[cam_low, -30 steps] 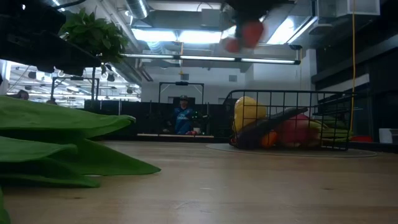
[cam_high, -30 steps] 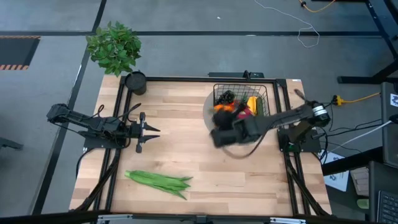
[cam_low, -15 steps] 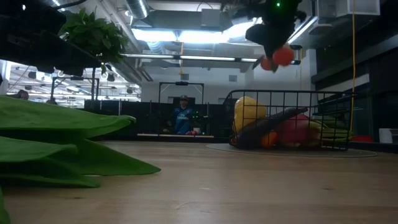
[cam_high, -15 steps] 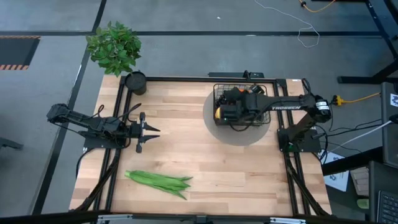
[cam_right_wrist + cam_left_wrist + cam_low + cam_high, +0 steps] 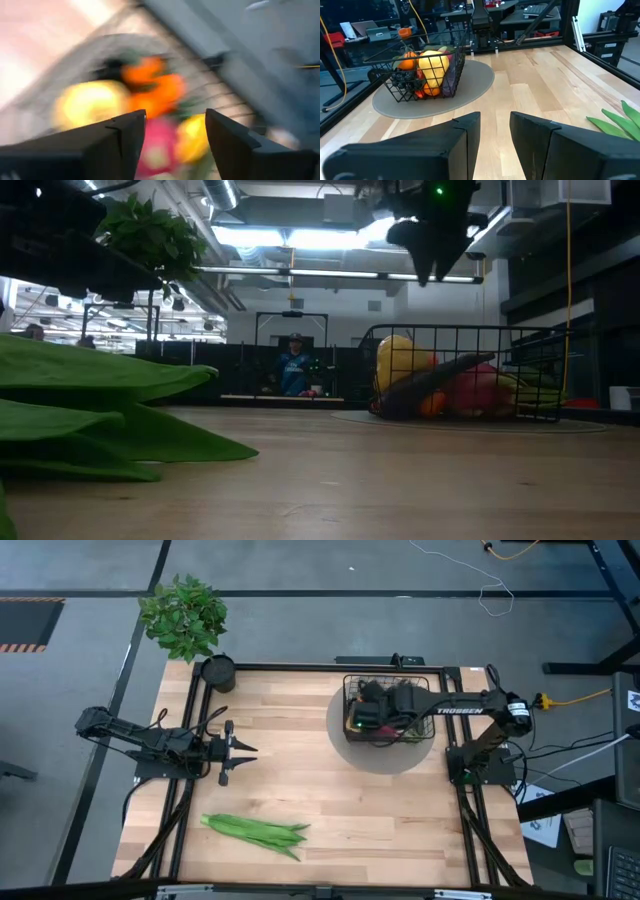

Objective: Build produce basket
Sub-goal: Put the leaf lettuce into the wire basket

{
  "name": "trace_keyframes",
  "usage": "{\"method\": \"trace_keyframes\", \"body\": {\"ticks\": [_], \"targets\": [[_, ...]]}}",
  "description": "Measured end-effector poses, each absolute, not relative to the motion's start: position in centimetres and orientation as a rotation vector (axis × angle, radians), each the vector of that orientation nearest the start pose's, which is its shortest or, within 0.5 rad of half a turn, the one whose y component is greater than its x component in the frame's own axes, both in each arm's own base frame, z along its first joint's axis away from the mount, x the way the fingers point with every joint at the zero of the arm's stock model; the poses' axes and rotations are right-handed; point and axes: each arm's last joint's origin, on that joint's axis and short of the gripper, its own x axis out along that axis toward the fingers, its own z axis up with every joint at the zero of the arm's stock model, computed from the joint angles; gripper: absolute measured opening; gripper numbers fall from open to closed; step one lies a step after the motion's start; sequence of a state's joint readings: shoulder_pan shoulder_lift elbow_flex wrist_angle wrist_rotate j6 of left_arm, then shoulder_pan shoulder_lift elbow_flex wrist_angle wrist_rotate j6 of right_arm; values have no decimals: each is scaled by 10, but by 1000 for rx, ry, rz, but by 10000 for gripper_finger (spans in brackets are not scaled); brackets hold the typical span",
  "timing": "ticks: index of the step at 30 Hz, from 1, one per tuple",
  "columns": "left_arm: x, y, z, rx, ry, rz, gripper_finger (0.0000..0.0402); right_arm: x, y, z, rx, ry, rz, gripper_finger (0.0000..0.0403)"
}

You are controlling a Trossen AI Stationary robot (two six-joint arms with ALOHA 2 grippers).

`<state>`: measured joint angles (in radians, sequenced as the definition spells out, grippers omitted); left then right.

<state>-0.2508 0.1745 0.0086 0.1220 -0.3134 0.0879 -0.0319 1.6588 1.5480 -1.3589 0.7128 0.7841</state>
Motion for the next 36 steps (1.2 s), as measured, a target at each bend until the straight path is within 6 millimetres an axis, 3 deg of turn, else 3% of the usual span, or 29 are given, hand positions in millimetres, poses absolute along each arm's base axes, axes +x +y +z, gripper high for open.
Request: {"method": "trace_keyframes", "body": {"ticks": [5,9,12,17,22,27,36], "targets": [[106,-18,164,100,47,61,98,334,1,309,280,967,-628,197],[106,-18,164,100,47,61,98,363,35,306,257,750,-227,198],[106,-18,164,100,47,61,98,378,62,294,205,578,-32,198],[106,-18,164,101,47,62,98,403,103,257,203,409,90,198],[106,-17,164,101,49,83,98,436,132,208,175,490,122,198],[106,-17,163,98,53,84,98,472,150,182,132,546,168,198],[105,-17,162,107,66,84,98,502,172,155,91,787,283,198]]}}
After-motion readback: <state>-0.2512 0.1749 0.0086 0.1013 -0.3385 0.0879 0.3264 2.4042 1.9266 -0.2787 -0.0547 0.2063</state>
